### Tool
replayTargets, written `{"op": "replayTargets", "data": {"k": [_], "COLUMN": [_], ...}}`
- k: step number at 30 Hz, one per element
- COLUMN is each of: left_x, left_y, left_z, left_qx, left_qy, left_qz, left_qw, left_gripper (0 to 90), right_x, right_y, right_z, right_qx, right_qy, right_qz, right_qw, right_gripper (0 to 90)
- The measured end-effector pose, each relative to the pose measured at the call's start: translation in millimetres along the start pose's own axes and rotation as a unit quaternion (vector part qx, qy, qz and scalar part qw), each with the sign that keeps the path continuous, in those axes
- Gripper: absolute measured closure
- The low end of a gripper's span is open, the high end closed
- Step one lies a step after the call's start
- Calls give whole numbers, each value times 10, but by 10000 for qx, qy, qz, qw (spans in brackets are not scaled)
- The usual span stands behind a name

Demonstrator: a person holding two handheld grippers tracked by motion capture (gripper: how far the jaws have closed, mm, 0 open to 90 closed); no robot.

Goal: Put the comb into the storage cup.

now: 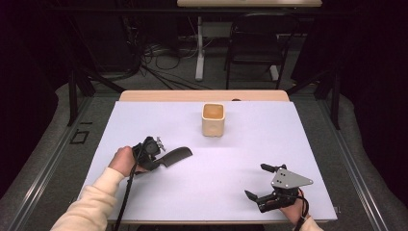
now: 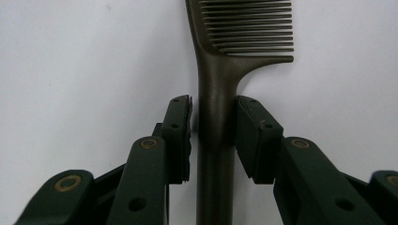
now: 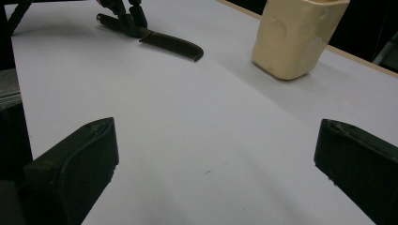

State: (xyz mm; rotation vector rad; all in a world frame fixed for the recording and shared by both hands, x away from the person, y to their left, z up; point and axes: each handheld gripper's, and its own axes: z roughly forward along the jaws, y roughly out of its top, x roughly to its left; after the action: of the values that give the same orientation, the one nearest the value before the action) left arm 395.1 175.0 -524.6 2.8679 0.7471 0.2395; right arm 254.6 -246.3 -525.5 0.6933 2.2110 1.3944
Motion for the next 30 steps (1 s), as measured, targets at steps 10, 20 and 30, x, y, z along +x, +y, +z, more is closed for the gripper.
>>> {"op": "replayTargets", "data": {"k": [10, 20, 30], "left_x": [-14, -26, -40], "left_y": [50, 33, -60], "left_z": [22, 12, -109], "left_qx": [35, -5, -469], "left_qy": [-49, -14, 118], "left_qz": [-30, -103, -229], "left_qw": [10000, 9999, 9986], "left_gripper": [704, 720, 722], "right_x": [1, 6, 7], "right_y": [-2, -1, 0], "right_z": [-4, -4, -8], "right_qx": [-4, -14, -9], "right_qy": [0, 5, 4], "right_qz": [-3, 18, 10], "right_qw": [10000, 10000, 10000], "right_gripper": [0, 0, 0]}}
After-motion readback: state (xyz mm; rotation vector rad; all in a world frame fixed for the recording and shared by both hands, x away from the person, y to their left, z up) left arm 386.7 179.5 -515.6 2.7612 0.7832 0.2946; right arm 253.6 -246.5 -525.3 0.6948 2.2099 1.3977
